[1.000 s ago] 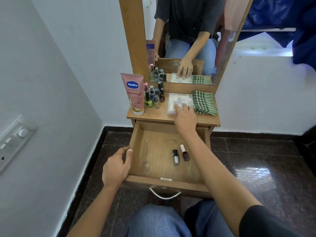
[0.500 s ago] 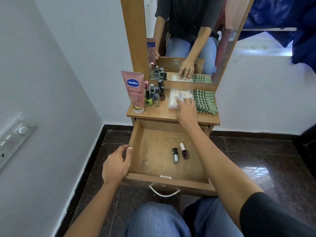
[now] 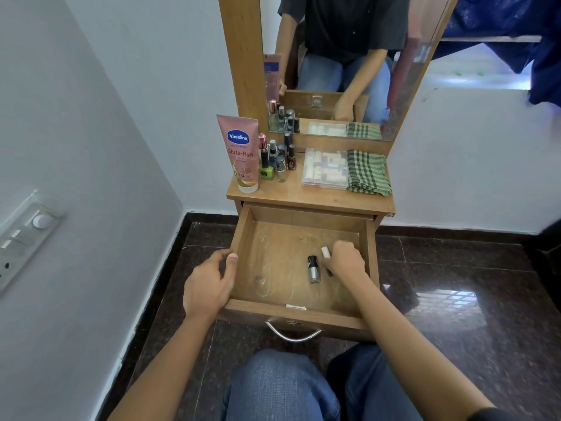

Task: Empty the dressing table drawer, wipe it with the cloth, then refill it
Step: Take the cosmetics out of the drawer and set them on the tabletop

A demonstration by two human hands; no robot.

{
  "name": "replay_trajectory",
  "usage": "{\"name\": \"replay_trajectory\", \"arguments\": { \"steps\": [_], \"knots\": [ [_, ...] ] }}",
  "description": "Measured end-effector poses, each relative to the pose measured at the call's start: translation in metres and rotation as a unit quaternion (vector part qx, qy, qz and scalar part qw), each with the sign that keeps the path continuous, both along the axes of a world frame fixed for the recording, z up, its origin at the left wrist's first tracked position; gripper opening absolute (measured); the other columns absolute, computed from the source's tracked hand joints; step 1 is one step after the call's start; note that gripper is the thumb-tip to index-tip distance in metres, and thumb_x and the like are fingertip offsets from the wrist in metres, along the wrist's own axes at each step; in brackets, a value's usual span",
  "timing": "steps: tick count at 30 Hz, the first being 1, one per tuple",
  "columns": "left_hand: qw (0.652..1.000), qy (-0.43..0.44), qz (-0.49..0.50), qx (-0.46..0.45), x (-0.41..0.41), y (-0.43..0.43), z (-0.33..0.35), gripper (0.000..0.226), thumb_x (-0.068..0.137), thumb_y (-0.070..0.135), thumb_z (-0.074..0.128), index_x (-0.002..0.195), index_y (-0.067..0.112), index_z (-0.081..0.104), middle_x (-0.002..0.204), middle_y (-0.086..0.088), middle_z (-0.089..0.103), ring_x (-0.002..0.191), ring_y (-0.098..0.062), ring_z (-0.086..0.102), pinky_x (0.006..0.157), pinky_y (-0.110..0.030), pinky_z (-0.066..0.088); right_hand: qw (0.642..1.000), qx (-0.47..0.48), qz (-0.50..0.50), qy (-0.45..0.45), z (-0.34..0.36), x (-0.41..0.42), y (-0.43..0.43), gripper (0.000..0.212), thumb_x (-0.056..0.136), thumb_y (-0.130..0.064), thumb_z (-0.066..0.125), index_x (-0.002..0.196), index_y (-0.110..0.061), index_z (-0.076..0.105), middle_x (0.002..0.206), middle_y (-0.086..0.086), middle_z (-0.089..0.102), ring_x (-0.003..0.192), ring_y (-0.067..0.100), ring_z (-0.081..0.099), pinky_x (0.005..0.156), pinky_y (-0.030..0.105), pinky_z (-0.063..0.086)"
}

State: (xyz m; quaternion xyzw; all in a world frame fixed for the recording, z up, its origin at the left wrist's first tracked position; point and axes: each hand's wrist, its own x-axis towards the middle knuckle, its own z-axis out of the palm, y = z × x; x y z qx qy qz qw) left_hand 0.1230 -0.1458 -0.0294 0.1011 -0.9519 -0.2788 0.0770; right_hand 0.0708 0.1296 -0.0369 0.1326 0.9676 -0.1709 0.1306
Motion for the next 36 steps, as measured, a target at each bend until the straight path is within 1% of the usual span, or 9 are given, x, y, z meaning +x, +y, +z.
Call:
{"name": "replay_trajectory", "arguments": {
  "steps": [3,6,10,12,15,19,24,30,36],
  "knots": [
    [1.000,-0.003,0.006,0.003,0.000,0.000,-0.001,0.046,0.095,0.059,0.033,0.122,0.035,0.060,0.079,0.015,0.065,0.072,-0.007,0.057,0.060,-0.027,0.040,1.000,0.007,-0.006,-0.015,-0.003,-0.005,-0.003,0.021,0.092,-0.011,0.053,0.111,-0.004,0.059,0.108,0.012,0.063,0.096,0.028,0.064,0.064,0.028,0.045],
    [1.000,-0.005,0.003,0.004,0.001,0.000,-0.002,0.047,0.095,0.061,0.032,0.122,0.035,0.060,0.075,0.016,0.063,0.071,-0.004,0.058,0.061,-0.027,0.044,1.000,0.009,-0.009,-0.002,0.002,-0.002,-0.005,0.017,0.089,-0.016,0.059,0.103,-0.007,0.061,0.101,0.010,0.064,0.086,0.026,0.063,0.061,0.027,0.044],
    [1.000,0.006,-0.004,0.006,0.000,0.000,0.000,0.047,0.096,0.059,0.033,0.123,0.034,0.061,0.075,0.018,0.062,0.067,0.002,0.054,0.054,-0.021,0.040,0.971,-0.137,0.025,0.192,0.033,-0.001,-0.017,0.014,0.080,-0.027,0.066,0.084,-0.014,0.061,0.075,0.001,0.064,0.067,0.020,0.061,0.056,0.030,0.045],
    [1.000,0.006,-0.002,0.003,0.000,0.000,0.002,0.045,0.096,0.058,0.034,0.122,0.034,0.061,0.071,0.019,0.059,0.065,0.005,0.053,0.053,-0.019,0.037,0.936,-0.200,0.047,0.287,0.059,-0.013,-0.028,0.008,0.080,-0.024,0.064,0.086,-0.018,0.063,0.073,-0.001,0.064,0.067,0.017,0.060,0.060,0.032,0.048],
    [1.000,0.001,-0.003,0.009,0.001,0.000,0.002,0.045,0.096,0.059,0.033,0.121,0.035,0.061,0.072,0.019,0.060,0.067,0.002,0.055,0.055,-0.022,0.040,0.895,-0.287,0.035,0.339,0.087,-0.048,-0.039,0.008,0.079,-0.017,0.065,0.087,-0.017,0.064,0.076,-0.001,0.065,0.069,0.013,0.059,0.065,0.027,0.049],
    [1.000,-0.005,-0.007,0.016,0.001,0.000,0.002,0.047,0.095,0.060,0.031,0.123,0.035,0.060,0.078,0.018,0.063,0.072,-0.001,0.059,0.061,-0.027,0.047,0.892,-0.313,0.005,0.327,0.093,-0.094,-0.042,0.009,0.079,-0.007,0.066,0.077,-0.011,0.059,0.067,-0.001,0.057,0.063,0.012,0.052,0.062,0.030,0.046],
    [1.000,-0.002,-0.011,0.022,0.000,0.001,0.003,0.046,0.096,0.059,0.032,0.122,0.035,0.060,0.077,0.017,0.064,0.072,-0.003,0.060,0.064,-0.029,0.050,0.902,-0.298,0.020,0.311,0.084,-0.122,-0.043,0.010,0.081,-0.003,0.068,0.088,-0.009,0.063,0.079,0.003,0.062,0.074,0.017,0.059,0.072,0.034,0.051],
    [1.000,-0.004,-0.004,0.026,0.001,0.000,0.001,0.044,0.096,0.059,0.032,0.120,0.036,0.061,0.065,0.014,0.059,0.067,-0.005,0.060,0.061,-0.028,0.046,0.909,-0.287,0.011,0.303,0.081,-0.139,-0.049,0.013,0.081,-0.001,0.069,0.090,-0.008,0.062,0.079,-0.001,0.057,0.075,0.013,0.054,0.068,0.022,0.044],
    [1.000,-0.002,-0.004,0.029,0.001,0.000,0.003,0.046,0.095,0.060,0.032,0.121,0.036,0.061,0.072,0.014,0.064,0.071,-0.003,0.061,0.061,-0.028,0.046,0.907,-0.287,-0.008,0.309,0.077,-0.146,-0.054,0.015,0.080,0.002,0.069,0.091,-0.005,0.062,0.081,0.001,0.058,0.075,0.012,0.055,0.077,0.032,0.053]
  ]
}}
